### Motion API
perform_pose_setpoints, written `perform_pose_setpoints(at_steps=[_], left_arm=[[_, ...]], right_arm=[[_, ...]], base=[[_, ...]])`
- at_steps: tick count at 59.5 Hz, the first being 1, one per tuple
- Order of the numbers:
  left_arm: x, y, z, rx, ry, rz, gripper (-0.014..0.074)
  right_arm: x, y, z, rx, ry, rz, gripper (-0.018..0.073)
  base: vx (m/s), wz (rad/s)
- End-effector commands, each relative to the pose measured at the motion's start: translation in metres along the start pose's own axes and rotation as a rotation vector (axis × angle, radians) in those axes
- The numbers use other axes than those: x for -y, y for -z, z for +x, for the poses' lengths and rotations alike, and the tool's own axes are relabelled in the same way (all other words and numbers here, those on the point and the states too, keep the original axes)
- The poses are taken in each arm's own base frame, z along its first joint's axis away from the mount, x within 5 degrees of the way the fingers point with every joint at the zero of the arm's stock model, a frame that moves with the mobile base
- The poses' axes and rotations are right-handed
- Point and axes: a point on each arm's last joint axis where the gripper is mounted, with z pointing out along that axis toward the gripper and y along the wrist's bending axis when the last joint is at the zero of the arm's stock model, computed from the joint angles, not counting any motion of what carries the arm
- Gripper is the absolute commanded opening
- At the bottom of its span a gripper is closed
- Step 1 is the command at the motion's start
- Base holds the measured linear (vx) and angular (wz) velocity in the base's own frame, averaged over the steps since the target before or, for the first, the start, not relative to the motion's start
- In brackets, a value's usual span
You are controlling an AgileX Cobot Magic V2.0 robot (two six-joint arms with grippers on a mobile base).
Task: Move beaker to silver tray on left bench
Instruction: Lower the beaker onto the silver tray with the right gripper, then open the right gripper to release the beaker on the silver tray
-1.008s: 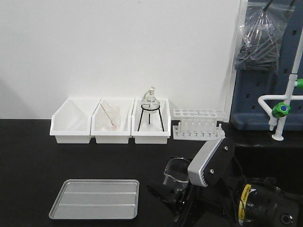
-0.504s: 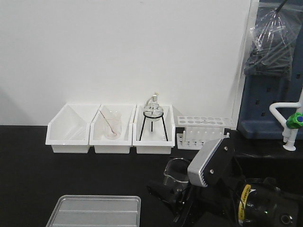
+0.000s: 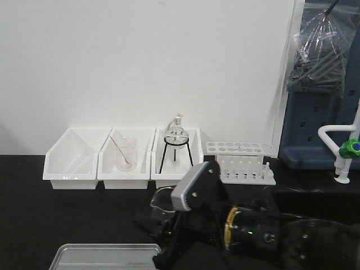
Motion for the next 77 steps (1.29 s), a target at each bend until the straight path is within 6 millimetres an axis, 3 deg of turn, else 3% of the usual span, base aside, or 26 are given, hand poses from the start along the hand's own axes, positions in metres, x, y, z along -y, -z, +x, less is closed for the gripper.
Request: perform_pose_setpoints(at_steps=[1, 17, 37, 58, 77], left_arm=[[0.001, -0.002, -0.001, 0.063, 0.003, 0.005, 0.0001], [0.001, -0.002, -0.001, 0.063, 0.003, 0.005, 0.0001], [0.001, -0.002, -0.001, 0.063, 0.003, 0.005, 0.0001], [0.001, -0.002, -0.001, 0.063, 0.003, 0.005, 0.0001], [0.001, -0.002, -0.001, 0.063, 0.003, 0.005, 0.0001]], right_arm=[[-0.001, -0.018, -0.026, 0.113, 0.005, -0.032, -0.0011], [0.0, -0.084, 0.004, 0.082, -0.019, -0.09, -0.0011], [-0.016, -0.136, 0.056, -0.007, -0.055, -0.143, -0.0009], [-0.014, -0.155, 0.105, -0.077, -0.162, -0.113, -0.0003], [-0.013, -0.157, 0.114, -0.09, -0.204, -0.087, 0.0013]], base=[[0.02, -0.03], [0.0, -0.01], [0.0, 0.0], [0.0, 0.0], [0.0, 0.0]])
